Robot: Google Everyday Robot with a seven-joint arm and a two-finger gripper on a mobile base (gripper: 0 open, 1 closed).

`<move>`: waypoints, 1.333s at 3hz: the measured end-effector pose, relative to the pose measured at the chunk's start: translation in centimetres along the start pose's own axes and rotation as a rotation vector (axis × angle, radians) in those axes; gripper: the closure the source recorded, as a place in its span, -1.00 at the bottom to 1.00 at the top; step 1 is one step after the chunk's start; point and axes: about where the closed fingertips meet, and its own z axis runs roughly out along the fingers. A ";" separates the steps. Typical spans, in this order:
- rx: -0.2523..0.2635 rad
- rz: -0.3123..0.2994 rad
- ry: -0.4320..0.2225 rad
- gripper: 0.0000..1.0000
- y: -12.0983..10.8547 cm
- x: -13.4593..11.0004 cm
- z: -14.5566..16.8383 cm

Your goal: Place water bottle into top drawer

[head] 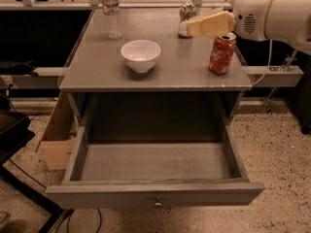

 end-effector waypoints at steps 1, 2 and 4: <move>0.000 0.000 0.000 -1.00 0.0 0.0 0.0; -0.040 -0.008 -0.009 -1.00 -0.1 -0.3 3.2; -0.127 0.021 -0.058 -1.00 -0.1 -2.4 17.0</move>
Offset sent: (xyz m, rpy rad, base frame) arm 0.0687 0.0515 -0.0111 0.0106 -0.0052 0.1090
